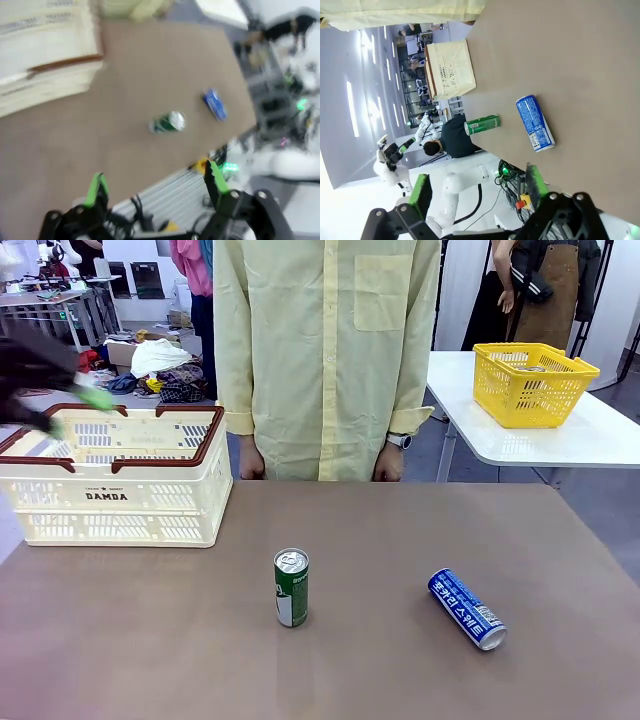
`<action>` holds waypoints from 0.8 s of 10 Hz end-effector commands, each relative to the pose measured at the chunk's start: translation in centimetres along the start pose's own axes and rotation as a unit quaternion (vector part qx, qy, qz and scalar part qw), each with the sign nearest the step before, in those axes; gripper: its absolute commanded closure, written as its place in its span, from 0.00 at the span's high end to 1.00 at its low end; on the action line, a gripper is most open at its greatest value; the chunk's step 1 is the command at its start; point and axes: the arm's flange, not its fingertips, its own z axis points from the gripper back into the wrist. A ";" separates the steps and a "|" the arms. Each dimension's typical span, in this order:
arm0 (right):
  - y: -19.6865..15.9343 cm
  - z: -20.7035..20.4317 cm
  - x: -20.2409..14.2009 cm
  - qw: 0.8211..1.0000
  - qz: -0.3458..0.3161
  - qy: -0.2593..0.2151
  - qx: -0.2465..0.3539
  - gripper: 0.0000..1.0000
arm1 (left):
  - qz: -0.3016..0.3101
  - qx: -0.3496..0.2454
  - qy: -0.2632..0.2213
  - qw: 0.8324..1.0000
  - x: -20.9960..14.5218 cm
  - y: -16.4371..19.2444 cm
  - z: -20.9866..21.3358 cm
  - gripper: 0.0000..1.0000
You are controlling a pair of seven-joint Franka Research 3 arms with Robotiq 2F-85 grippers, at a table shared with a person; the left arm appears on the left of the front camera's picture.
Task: Place the drinks into the Shopping basket.
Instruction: Pick up one drink and place it into the Shopping basket.
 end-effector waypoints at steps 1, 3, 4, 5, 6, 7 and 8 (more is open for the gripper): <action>0.1 0.3 0.0 1.000 0.001 0.000 0.005 1.00 | -0.120 -0.006 0.119 0.986 4.1 -3.7 -6.5 1.00; 0.1 0.3 0.0 1.000 0.001 0.000 0.005 1.00 | -0.187 0.040 0.173 0.966 2.1 -10.4 -13.1 1.00; 0.1 0.3 0.0 1.000 0.001 0.000 0.005 1.00 | -0.196 0.067 0.169 0.964 0.8 -13.2 -16.2 1.00; 0.1 0.3 0.0 1.000 0.001 0.000 0.005 1.00 | -0.205 0.074 0.179 0.959 -0.2 -14.3 -17.9 1.00; 0.1 0.3 0.0 1.000 0.001 0.000 0.005 1.00 | -0.213 0.108 0.179 0.954 -1.3 -15.0 -19.4 1.00; 0.1 0.3 0.0 1.000 0.001 0.000 0.005 1.00 | -0.207 0.127 0.186 0.952 -1.4 -14.7 -19.5 1.00; 0.1 0.3 0.0 1.000 0.001 0.000 0.005 1.00 | -0.226 0.069 0.191 0.953 -1.4 -15.2 -19.5 1.00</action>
